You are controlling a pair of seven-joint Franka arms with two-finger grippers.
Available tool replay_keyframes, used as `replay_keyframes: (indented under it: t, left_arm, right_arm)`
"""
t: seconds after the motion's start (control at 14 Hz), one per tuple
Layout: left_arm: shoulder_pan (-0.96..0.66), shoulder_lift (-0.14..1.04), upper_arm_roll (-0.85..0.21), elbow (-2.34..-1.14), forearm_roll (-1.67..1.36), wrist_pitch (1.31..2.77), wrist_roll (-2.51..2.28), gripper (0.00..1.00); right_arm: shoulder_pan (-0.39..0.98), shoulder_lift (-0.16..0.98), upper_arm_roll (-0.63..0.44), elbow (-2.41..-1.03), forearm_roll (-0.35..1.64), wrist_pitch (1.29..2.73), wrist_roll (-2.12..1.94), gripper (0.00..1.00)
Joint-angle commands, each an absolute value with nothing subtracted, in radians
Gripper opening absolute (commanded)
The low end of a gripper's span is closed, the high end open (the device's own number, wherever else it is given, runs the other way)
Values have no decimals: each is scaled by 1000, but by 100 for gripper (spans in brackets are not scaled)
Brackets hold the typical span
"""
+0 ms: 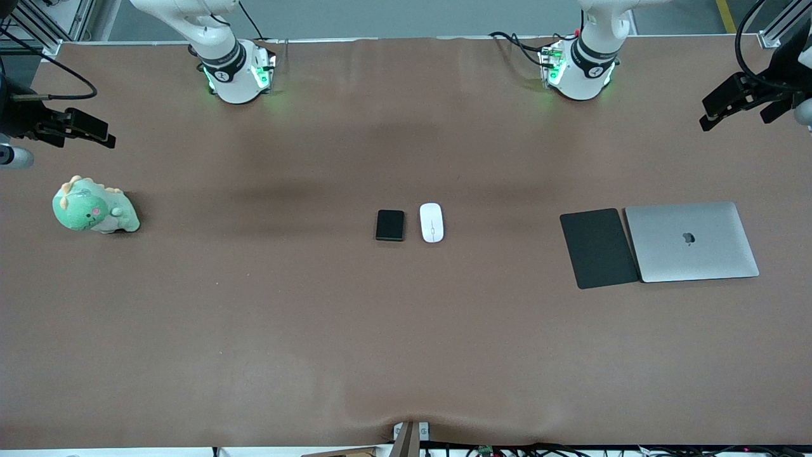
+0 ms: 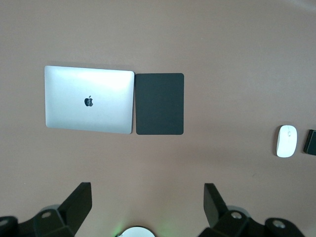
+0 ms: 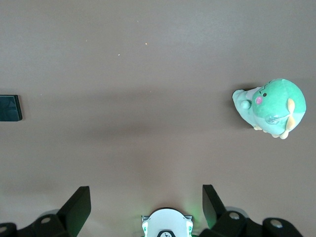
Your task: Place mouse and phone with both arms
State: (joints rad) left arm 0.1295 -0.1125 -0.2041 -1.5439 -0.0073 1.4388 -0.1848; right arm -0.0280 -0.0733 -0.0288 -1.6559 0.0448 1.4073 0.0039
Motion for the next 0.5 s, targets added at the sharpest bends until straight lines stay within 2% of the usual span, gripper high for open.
replay_keyframes:
  t: [0.0,0.43]
  left_arm:
    - [127,-78,-209,-1500,-2,1422,-209,100]
    - [129,-38,-207,-1476,-3,1424,-198,100]
  right_arm:
    - [-31,-64,-28,-1632,46,1391,-3,100]
    - [-35,-60,-31,-1632,46,1393,-3,100]
